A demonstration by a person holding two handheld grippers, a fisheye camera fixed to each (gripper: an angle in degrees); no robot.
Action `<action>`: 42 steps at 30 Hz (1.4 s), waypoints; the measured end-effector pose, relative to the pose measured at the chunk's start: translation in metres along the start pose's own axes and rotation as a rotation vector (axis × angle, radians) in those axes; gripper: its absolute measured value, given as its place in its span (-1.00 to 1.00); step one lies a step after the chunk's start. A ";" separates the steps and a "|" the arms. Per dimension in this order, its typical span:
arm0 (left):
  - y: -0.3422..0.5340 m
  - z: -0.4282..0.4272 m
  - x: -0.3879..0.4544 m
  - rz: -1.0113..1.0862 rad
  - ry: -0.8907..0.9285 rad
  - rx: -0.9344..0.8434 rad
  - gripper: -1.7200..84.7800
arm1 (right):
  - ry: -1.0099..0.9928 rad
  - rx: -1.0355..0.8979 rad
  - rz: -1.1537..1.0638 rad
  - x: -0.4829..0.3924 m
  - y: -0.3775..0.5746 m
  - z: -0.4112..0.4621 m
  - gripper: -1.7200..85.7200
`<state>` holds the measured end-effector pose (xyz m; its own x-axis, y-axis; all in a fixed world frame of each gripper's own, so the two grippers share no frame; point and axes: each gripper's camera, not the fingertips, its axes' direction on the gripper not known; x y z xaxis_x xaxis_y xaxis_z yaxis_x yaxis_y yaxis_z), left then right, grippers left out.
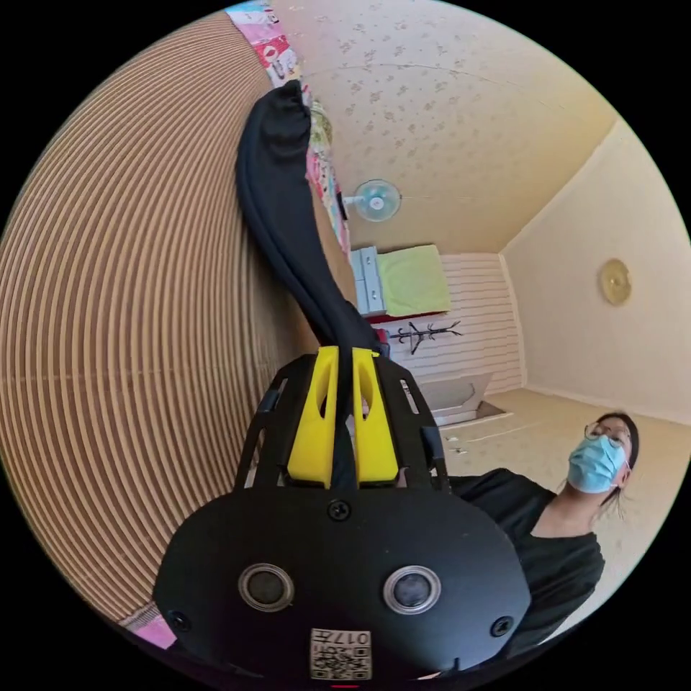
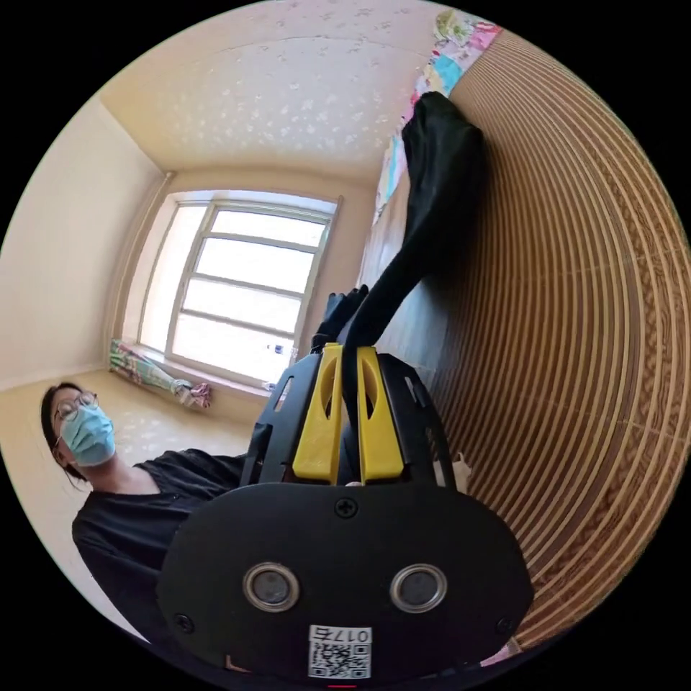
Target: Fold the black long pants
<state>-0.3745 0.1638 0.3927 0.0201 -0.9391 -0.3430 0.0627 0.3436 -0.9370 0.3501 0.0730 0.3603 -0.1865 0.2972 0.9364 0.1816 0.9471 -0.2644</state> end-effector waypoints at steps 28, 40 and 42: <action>0.040 -0.019 0.421 0.774 -0.070 0.284 -0.87 | 0.423 0.166 -0.793 -0.415 -0.006 0.003 -0.92; -0.077 0.054 0.279 0.638 -0.567 0.032 -0.87 | 0.617 0.056 -0.463 -0.193 -0.099 0.076 -0.92; -0.045 0.064 0.234 0.584 -0.535 -0.049 -0.87 | 0.621 -0.057 -0.456 -0.135 -0.040 0.092 -0.92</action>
<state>-0.3090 -0.0714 0.3593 0.5136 -0.4770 -0.7132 -0.1490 0.7690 -0.6216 0.2791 0.0058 0.2236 0.3179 -0.2587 0.9121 0.2691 0.9471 0.1748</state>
